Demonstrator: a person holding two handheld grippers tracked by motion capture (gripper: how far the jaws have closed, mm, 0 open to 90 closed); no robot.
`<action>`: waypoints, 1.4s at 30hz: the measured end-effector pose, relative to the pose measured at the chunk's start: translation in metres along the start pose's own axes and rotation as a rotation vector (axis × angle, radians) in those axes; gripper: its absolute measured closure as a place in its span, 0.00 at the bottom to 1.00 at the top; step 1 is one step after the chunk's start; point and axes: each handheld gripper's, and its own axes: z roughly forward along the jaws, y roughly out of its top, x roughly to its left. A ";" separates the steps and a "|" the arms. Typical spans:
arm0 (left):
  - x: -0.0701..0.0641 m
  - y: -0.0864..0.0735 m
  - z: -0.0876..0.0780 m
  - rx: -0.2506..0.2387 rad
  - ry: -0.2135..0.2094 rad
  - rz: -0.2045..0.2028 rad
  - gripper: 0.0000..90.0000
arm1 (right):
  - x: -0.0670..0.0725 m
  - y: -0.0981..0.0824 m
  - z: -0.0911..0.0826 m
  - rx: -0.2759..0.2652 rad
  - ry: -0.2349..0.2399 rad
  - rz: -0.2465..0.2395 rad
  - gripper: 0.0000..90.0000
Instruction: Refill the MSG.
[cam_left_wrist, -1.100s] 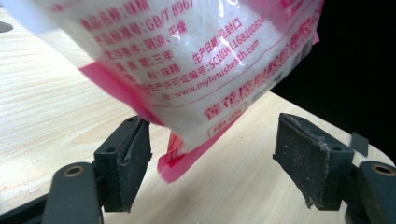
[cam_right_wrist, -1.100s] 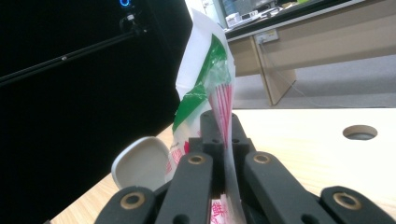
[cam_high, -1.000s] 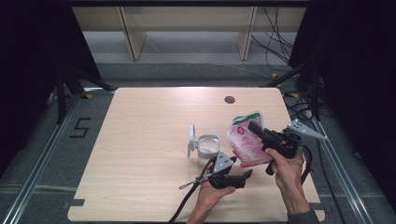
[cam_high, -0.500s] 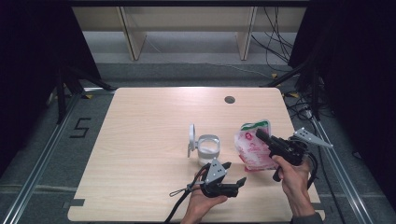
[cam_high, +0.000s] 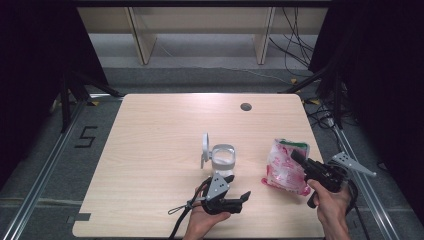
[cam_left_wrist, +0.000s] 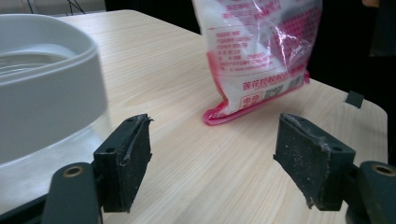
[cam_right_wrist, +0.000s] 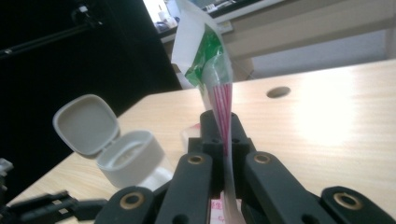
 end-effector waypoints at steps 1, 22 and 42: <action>0.001 0.000 -0.003 0.005 0.006 -0.005 0.29 | -0.002 -0.002 -0.001 0.005 -0.005 0.003 1.00; 0.016 0.000 -0.019 0.018 0.063 -0.032 0.29 | -0.046 -0.023 -0.017 0.023 -0.137 0.093 1.00; 0.043 0.001 -0.053 0.052 0.151 -0.019 0.29 | -0.061 -0.025 -0.002 0.067 -0.189 0.059 0.99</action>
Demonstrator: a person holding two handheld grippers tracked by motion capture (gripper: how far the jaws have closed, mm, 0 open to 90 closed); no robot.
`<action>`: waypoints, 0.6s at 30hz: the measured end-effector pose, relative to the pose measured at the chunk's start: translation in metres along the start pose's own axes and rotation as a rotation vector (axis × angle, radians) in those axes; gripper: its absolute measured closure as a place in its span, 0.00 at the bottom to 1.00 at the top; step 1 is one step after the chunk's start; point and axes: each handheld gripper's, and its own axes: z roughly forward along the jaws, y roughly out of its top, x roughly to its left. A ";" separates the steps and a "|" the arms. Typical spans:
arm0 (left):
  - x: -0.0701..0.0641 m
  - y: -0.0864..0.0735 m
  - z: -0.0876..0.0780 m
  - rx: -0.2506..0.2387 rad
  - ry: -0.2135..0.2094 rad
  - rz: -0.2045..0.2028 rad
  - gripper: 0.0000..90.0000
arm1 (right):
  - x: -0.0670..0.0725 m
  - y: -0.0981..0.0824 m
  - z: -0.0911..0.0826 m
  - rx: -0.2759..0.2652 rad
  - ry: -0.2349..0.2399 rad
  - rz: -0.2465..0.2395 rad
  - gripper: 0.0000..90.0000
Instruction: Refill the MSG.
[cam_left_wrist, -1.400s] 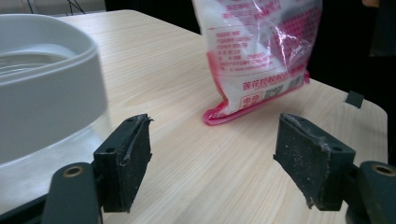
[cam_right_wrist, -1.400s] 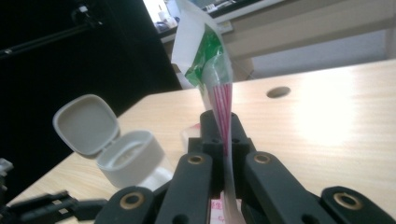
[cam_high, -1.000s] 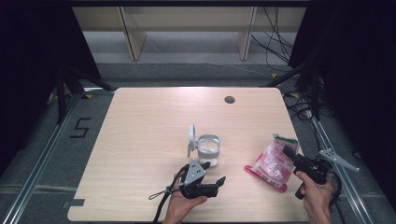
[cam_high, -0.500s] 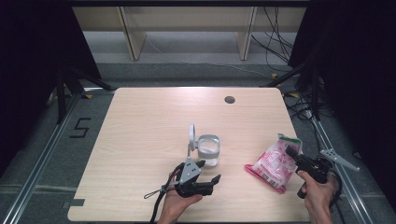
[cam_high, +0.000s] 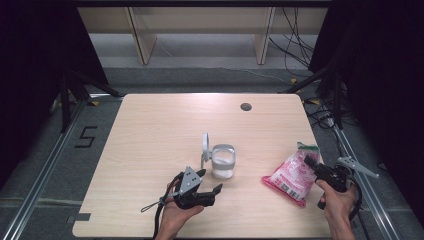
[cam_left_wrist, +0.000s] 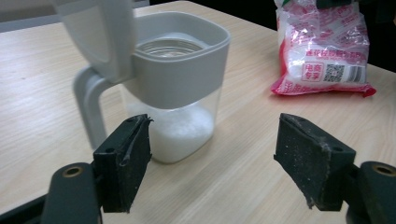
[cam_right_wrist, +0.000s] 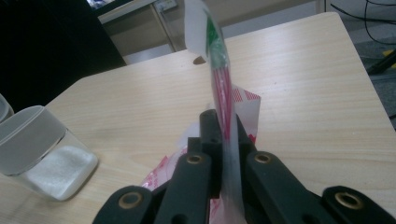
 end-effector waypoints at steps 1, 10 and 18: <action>0.002 0.000 -0.001 -0.003 0.003 -0.003 0.29 | -0.002 -0.001 0.000 0.009 -0.009 -0.002 0.99; 0.013 -0.002 -0.008 0.010 0.045 0.001 0.30 | -0.005 -0.003 -0.007 0.035 -0.068 0.003 0.81; 0.022 0.002 -0.010 0.006 0.057 0.019 0.30 | 0.002 -0.005 -0.018 0.001 -0.101 0.059 0.62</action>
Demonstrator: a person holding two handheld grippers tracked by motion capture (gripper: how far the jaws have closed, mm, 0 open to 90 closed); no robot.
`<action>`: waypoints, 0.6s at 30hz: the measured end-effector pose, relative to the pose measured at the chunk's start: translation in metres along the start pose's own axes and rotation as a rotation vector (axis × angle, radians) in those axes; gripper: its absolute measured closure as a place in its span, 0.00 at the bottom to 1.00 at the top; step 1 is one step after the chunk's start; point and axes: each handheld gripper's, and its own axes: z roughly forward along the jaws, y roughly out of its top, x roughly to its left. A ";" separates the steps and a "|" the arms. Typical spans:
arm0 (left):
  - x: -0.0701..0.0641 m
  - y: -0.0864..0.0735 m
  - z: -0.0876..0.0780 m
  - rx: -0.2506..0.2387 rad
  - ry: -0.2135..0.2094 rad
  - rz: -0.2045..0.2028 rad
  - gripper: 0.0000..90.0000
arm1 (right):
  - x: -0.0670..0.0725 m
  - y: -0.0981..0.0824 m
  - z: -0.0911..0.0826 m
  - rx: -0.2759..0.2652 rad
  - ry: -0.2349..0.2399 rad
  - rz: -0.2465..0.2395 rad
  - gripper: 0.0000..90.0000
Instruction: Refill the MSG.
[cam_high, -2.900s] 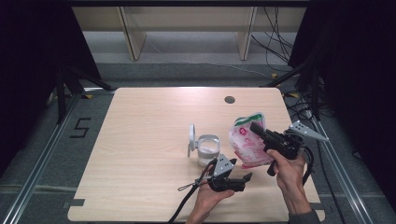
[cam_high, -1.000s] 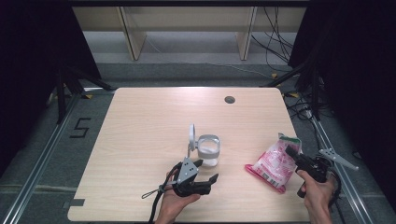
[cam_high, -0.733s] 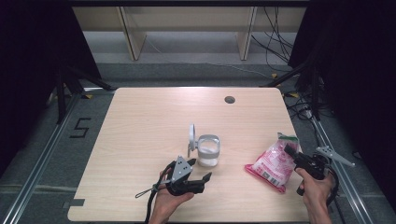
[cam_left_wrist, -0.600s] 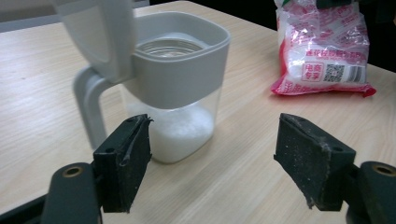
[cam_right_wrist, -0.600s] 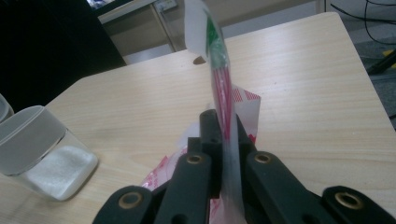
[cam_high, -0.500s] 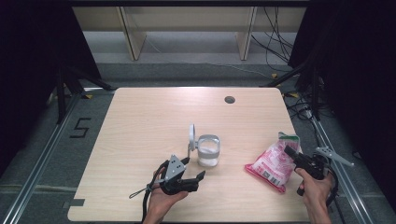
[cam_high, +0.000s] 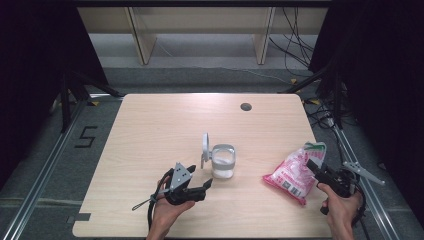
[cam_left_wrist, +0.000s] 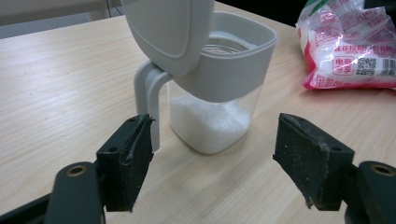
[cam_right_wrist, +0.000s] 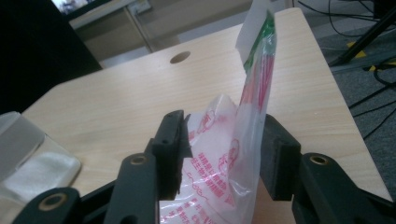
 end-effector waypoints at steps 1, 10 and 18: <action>0.000 0.000 0.000 -0.002 0.002 -0.002 0.30 | 0.001 0.000 0.000 -0.010 -0.032 -0.012 0.61; 0.010 -0.001 -0.002 0.003 0.018 -0.015 0.30 | 0.009 -0.007 -0.016 -0.001 -0.073 0.000 0.55; 0.016 0.002 -0.007 -0.011 0.036 -0.057 0.31 | 0.027 -0.009 -0.026 0.002 -0.127 -0.123 0.54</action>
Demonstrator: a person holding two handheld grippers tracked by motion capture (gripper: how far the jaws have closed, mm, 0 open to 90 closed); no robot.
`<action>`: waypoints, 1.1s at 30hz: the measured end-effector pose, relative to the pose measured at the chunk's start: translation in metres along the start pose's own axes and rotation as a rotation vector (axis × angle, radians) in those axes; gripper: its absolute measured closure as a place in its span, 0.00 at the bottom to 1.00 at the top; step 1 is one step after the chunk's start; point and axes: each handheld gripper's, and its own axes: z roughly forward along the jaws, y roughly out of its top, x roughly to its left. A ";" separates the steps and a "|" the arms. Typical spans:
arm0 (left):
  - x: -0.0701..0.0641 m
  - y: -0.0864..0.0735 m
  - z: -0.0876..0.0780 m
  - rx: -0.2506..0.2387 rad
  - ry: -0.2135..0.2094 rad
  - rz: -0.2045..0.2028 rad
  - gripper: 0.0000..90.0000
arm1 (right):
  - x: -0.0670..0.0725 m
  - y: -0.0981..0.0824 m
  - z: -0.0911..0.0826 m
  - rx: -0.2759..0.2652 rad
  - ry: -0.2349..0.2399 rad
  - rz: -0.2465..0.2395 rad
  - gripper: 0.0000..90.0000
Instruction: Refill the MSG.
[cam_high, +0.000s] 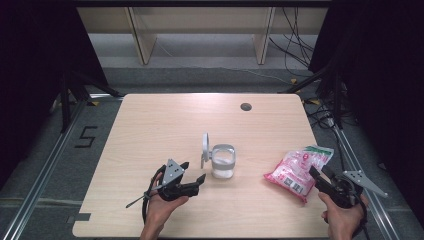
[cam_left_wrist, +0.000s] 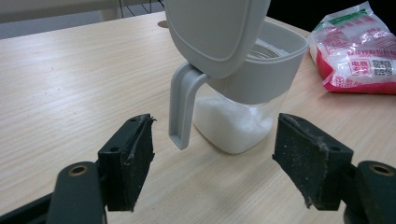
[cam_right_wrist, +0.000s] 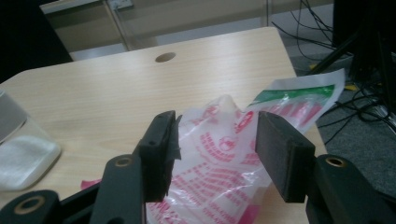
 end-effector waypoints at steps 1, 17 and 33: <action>0.003 0.001 -0.001 0.005 -0.004 0.026 0.31 | 0.000 0.000 0.001 -0.010 0.006 -0.025 0.54; 0.019 0.009 -0.001 -0.010 0.021 0.008 0.35 | 0.039 -0.010 0.008 0.049 0.179 -0.134 0.48; 0.024 0.023 0.003 -0.037 -0.053 0.027 0.72 | 0.053 -0.017 0.015 0.093 0.264 -0.182 0.48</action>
